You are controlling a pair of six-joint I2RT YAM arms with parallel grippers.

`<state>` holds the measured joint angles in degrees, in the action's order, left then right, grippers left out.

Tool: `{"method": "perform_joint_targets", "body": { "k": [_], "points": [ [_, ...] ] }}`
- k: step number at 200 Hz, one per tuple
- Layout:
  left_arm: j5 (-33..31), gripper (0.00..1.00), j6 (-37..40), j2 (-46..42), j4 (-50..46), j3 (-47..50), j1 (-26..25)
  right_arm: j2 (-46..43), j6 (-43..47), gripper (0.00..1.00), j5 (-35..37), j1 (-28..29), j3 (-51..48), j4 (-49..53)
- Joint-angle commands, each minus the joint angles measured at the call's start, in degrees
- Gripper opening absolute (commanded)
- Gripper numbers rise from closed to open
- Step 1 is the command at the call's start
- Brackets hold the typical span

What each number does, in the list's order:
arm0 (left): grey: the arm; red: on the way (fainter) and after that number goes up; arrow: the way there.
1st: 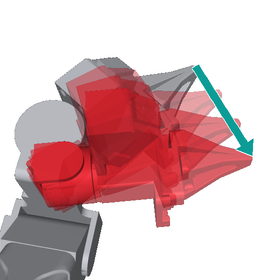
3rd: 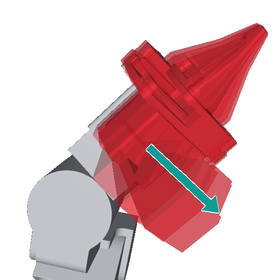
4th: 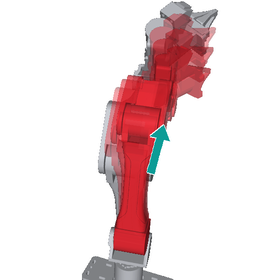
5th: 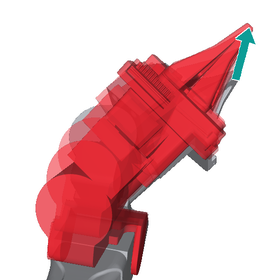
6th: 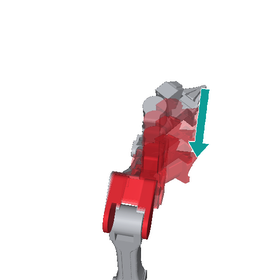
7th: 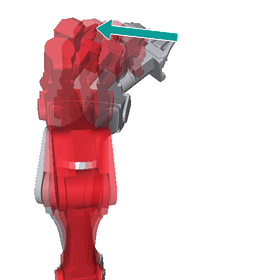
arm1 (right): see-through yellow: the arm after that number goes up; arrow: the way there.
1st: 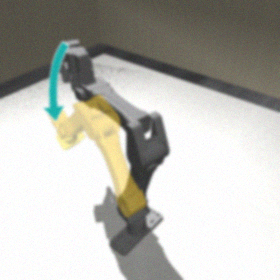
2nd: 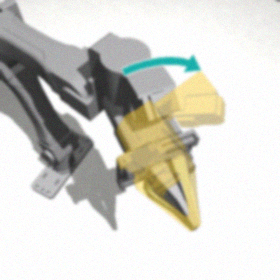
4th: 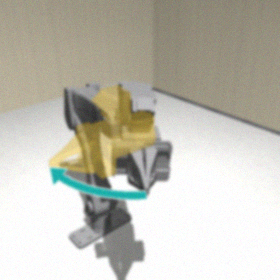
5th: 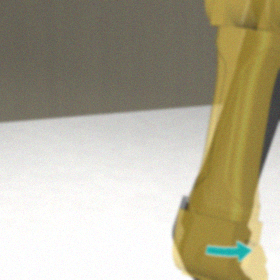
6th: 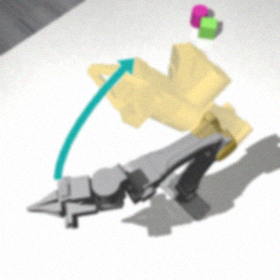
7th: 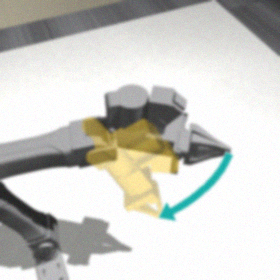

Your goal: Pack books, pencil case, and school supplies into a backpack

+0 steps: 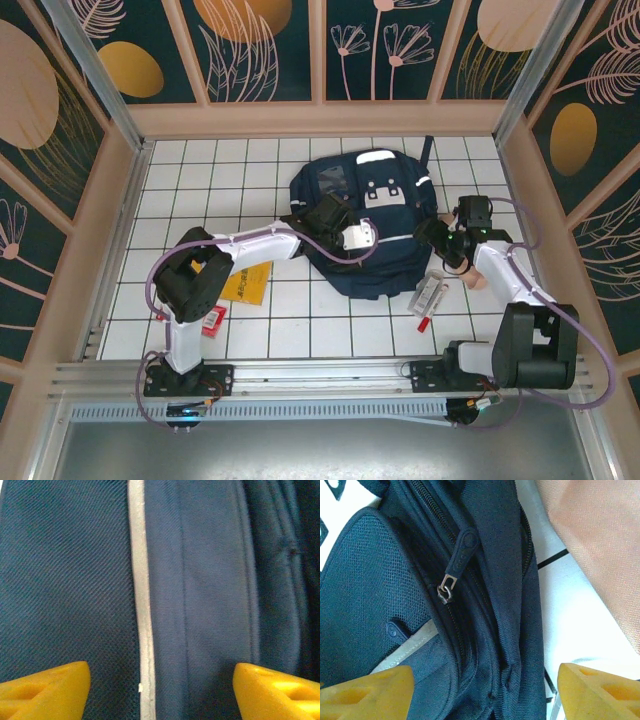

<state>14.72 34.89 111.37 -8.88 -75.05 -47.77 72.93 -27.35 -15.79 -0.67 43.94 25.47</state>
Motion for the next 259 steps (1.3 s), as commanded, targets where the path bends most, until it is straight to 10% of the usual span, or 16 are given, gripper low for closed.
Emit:
{"method": "perform_joint_targets", "body": {
  "k": [1,51,77,104,168,218,259],
  "points": [
    [7.0,0.96,0.55,-1.77,1.89,3.98,-0.4,0.79,1.25,0.76,-2.59,-0.03,-0.09,-1.13],
    [1.8,0.94,1.01,1.28,1.01,1.99,-0.39,1.78,1.07,0.73,-4.42,0.41,-0.71,-2.89],
    [-9.0,0.37,-1.12,1.64,4.33,1.29,-0.38,1.11,0.64,0.71,-4.59,0.58,-1.48,-3.32],
    [-9.53,0.0,-0.66,-2.42,7.89,3.55,-0.4,0.24,0.99,0.71,-3.3,0.71,-1.74,-2.53],
    [-19.23,0.0,-10.5,-8.42,0.92,-5.01,0.92,-5.59,-1.53,0.76,1.19,0.83,0.61,1.97],
    [-18.25,0.0,-15.58,-12.82,3.47,-13.12,4.78,-11.08,0.11,0.84,10.73,0.84,5.01,6.27],
    [-16.2,0.0,-15.6,-12.49,4.4,-16.78,6.14,-12.08,-0.04,0.83,5.31,0.88,2.03,4.99]
  ]
}}
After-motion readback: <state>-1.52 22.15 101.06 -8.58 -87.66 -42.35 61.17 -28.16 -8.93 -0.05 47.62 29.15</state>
